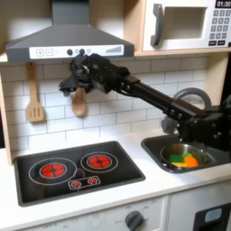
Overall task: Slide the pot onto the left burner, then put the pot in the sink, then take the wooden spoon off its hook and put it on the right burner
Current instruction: 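Take the wooden spoon off its hook and put it on the right burner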
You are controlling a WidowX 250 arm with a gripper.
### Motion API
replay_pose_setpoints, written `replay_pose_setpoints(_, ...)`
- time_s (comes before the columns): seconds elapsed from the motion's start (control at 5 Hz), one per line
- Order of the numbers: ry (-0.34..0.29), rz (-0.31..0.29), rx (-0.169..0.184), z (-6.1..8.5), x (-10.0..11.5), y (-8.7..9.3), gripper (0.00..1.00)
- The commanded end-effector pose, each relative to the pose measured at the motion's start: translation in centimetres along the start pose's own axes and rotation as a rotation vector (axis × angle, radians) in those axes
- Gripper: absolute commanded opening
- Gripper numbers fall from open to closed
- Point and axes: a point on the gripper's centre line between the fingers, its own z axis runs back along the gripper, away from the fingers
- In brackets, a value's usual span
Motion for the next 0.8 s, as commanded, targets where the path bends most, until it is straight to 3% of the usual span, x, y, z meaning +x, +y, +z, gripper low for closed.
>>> replay_pose_setpoints(0.0,-0.004,-0.032,-0.015,-0.8,0.1,-0.9,1.0)
replay_pose_setpoints(0.2,-0.028,-0.023,-0.015,-1.5,-0.3,-0.9,1.0)
replay_pose_setpoints(0.4,-0.106,-0.006,-0.031,-0.9,-1.4,-0.4,1.0)
replay_pose_setpoints(0.6,-0.091,-0.017,-0.172,-3.1,-5.3,-3.1,1.0)
